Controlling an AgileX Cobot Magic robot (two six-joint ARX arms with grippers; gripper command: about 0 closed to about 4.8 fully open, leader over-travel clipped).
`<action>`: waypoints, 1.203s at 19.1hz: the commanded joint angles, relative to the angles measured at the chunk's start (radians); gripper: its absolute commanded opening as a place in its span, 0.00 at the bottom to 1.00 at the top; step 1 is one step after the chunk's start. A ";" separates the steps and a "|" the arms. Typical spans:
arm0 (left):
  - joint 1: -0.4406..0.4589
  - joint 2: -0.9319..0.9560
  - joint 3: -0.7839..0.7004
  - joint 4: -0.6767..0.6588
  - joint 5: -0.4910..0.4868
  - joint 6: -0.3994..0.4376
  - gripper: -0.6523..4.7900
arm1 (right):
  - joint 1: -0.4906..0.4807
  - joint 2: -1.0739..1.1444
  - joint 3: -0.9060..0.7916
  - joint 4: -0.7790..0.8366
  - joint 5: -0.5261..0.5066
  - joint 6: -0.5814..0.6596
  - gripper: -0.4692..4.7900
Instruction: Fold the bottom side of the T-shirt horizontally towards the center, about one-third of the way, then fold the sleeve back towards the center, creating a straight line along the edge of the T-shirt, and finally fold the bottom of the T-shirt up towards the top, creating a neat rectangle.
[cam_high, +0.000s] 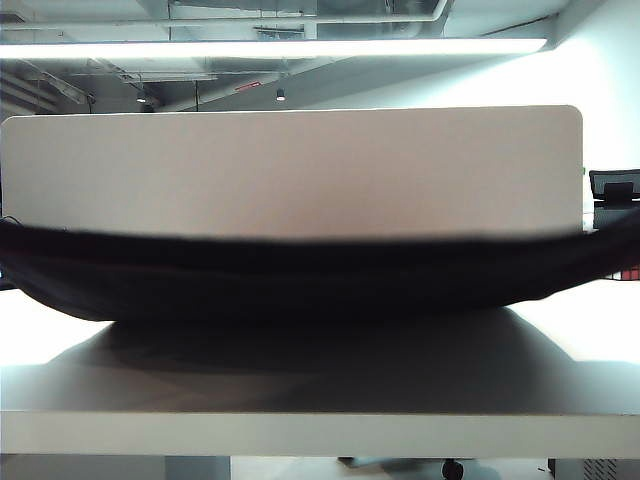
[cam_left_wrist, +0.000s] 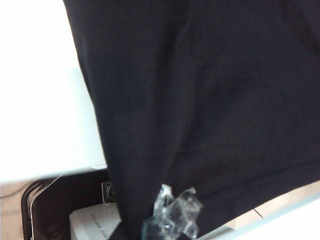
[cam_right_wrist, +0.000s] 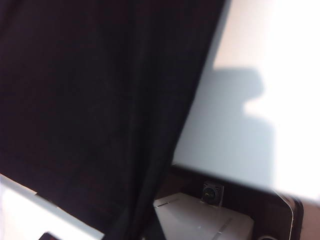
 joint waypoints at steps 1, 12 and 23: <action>0.001 -0.128 0.003 -0.107 -0.002 0.001 0.11 | 0.002 -0.148 0.002 -0.081 -0.001 0.060 0.07; -0.001 -0.554 0.008 -0.464 -0.095 -0.015 0.11 | 0.006 -0.692 0.045 -0.451 0.037 0.183 0.07; -0.008 -0.070 0.030 0.359 -0.061 -0.167 0.11 | 0.006 -0.186 0.112 0.155 0.116 0.164 0.07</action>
